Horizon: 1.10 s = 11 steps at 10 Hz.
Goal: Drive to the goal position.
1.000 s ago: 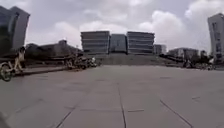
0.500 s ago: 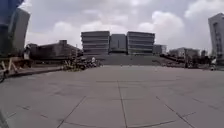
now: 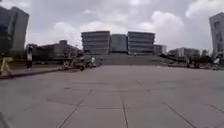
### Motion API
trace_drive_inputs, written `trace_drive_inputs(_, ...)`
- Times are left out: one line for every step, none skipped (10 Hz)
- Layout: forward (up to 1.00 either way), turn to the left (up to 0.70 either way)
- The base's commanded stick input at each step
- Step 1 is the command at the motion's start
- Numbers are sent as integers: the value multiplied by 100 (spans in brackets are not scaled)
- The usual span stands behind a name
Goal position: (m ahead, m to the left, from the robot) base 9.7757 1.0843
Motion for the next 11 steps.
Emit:
trace_drive_inputs(70, 0)
trace_drive_inputs(70, 0)
trace_drive_inputs(70, 0)
trace_drive_inputs(70, 0)
trace_drive_inputs(70, 0)
trace_drive_inputs(70, 0)
trace_drive_inputs(70, 0)
trace_drive_inputs(70, 0)
trace_drive_inputs(70, 0)
trace_drive_inputs(70, 0)
trace_drive_inputs(70, 0)
